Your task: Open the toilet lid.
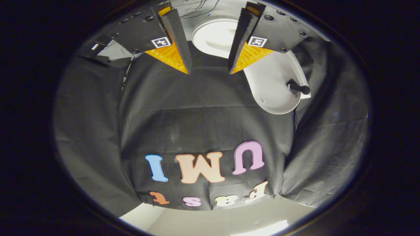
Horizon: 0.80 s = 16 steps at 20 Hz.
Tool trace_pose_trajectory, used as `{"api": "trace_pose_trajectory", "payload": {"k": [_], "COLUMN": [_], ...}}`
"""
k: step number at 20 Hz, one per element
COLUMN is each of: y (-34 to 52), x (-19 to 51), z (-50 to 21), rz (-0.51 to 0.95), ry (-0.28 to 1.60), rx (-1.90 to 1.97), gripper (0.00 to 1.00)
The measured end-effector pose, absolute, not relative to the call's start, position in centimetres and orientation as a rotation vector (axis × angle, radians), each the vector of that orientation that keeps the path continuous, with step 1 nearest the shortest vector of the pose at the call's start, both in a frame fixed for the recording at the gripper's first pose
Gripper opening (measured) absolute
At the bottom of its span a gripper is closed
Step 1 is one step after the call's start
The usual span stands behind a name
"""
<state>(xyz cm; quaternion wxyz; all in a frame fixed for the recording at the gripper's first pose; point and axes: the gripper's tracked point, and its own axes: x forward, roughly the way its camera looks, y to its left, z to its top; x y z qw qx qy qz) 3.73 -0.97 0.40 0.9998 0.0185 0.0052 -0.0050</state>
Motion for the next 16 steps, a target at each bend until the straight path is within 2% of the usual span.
{"api": "trace_pose_trajectory", "payload": {"k": [16], "y": [-0.9], "x": [2.1], "z": [0.8], "rz": [-0.005], "ry": [0.004], "rx": [0.044], "gripper": [0.7]}}
